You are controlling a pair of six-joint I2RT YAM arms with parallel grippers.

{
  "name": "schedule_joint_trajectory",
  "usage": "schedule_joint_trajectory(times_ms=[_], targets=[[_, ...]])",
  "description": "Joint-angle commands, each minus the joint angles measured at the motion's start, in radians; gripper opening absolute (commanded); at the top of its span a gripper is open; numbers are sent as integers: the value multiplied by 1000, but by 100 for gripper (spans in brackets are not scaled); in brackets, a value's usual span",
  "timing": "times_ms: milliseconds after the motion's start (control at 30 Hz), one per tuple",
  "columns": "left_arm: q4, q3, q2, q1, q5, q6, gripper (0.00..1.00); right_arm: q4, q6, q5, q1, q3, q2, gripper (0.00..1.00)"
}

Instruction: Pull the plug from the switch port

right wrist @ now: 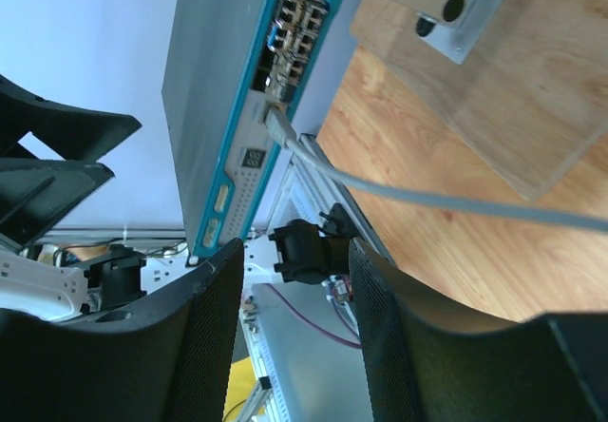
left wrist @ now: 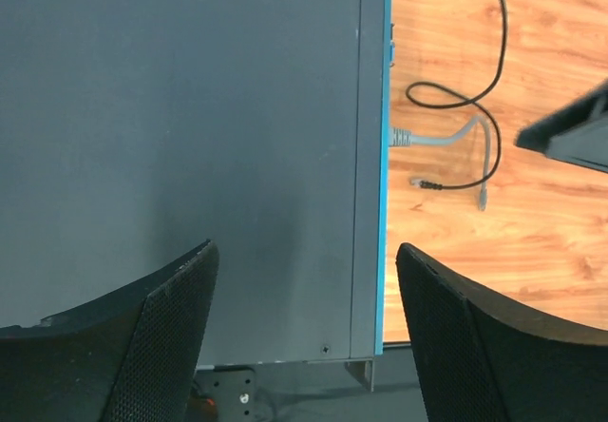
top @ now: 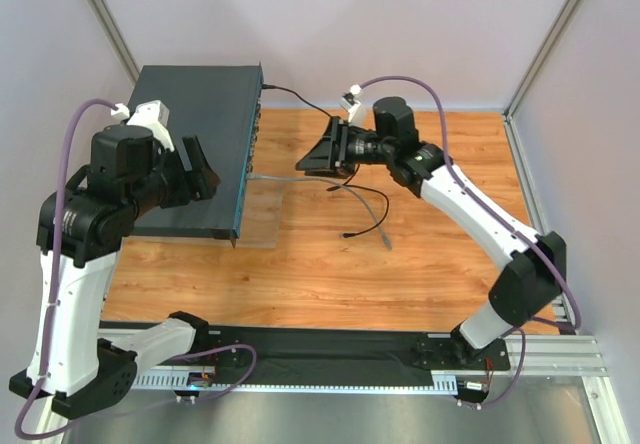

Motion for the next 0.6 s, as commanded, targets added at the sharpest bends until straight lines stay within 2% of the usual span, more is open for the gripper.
schedule_joint_trajectory(times_ms=[0,133,267,433,567], targets=[[-97,34,5,5,21,40,83,119,88,-59,52,93,88,50],[-42,-9,-21,5,27,34,81,202,159,-98,78,131,147,51],[-18,-3,-18,5,43,29,81,203,159,-76,117,134,152,57],[-31,-13,-30,5,24,15,77,211,176,35,167,84,102,61],[-47,-45,-89,5,-18,32,77,254,162,163,213,13,8,70]])
